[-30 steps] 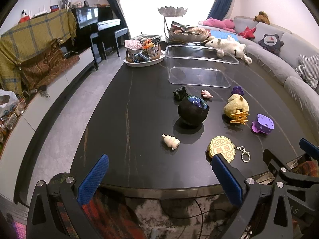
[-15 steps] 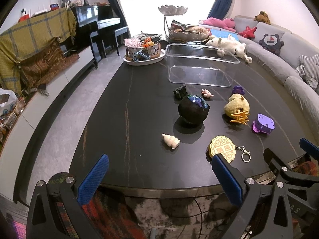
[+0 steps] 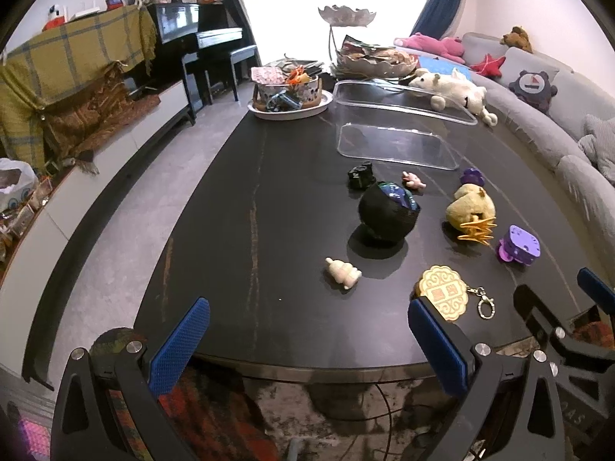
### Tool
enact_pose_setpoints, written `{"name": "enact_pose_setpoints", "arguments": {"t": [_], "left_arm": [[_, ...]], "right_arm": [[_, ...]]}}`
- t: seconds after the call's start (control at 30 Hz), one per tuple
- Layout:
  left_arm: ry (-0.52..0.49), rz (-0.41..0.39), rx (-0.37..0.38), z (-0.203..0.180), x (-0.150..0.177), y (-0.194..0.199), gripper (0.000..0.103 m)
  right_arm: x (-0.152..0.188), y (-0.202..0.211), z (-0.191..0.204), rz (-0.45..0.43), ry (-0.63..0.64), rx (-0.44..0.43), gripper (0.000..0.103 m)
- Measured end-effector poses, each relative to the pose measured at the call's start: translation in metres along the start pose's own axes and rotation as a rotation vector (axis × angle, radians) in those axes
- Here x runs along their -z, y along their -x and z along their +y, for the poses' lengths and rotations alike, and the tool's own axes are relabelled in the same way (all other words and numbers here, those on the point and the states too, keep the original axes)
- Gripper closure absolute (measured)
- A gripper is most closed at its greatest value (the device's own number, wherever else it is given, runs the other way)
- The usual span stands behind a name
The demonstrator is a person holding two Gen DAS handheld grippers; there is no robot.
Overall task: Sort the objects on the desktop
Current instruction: 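Grasp the white figurine with the left tool while the right tool grasps the mooncake keychain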
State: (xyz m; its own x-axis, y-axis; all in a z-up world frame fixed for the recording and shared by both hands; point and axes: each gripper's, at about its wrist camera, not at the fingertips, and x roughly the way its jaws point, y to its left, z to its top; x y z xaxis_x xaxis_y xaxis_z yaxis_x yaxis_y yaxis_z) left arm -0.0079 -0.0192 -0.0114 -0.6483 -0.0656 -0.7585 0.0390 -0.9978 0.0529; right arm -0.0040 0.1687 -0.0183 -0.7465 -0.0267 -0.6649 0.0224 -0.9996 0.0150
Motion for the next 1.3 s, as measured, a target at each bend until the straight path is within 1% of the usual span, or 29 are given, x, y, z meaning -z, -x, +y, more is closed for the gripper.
{"name": "enact_pose_setpoints", "arguments": {"t": [0.17, 0.3, 0.5, 0.63, 0.8, 1.0, 1.03, 1.1, 1.23, 1.3], "left_arm": [[-0.001, 0.019, -0.004, 0.002, 0.0, -0.009, 0.001], [-0.004, 0.022, -0.006, 0.002, 0.0, -0.012, 0.001], [-0.016, 0.027, -0.025, 0.004, 0.0, -0.02, 0.001], [-0.014, 0.036, 0.008, 0.005, -0.003, -0.028, 0.001], [-0.05, 0.022, -0.009, -0.001, -0.006, -0.035, 0.001], [-0.048, 0.048, 0.017, -0.002, -0.01, -0.051, 0.001], [-0.044, 0.049, 0.018, -0.002, -0.01, -0.054, 0.002], [-0.031, 0.055, 0.03, -0.001, -0.012, -0.058, 0.004], [-0.013, 0.083, 0.062, -0.002, -0.011, -0.069, 0.012], [-0.017, 0.086, 0.061, -0.005, -0.01, -0.074, 0.013]], "right_arm": [[0.003, -0.014, 0.002, 0.07, -0.02, -0.053, 0.001], [0.006, -0.022, 0.001, 0.105, -0.026, -0.07, 0.001], [0.01, -0.028, 0.008, 0.113, 0.015, -0.086, 0.004], [0.011, -0.036, 0.016, 0.131, 0.05, -0.099, 0.006], [0.013, -0.044, 0.03, 0.138, 0.104, -0.115, 0.011], [0.015, -0.059, 0.041, 0.164, 0.139, -0.137, 0.017], [0.015, -0.061, 0.042, 0.166, 0.146, -0.133, 0.019], [0.016, -0.063, 0.044, 0.164, 0.158, -0.123, 0.021], [0.017, -0.068, 0.046, 0.168, 0.166, -0.116, 0.023], [0.017, -0.07, 0.046, 0.167, 0.169, -0.117, 0.023]]}}
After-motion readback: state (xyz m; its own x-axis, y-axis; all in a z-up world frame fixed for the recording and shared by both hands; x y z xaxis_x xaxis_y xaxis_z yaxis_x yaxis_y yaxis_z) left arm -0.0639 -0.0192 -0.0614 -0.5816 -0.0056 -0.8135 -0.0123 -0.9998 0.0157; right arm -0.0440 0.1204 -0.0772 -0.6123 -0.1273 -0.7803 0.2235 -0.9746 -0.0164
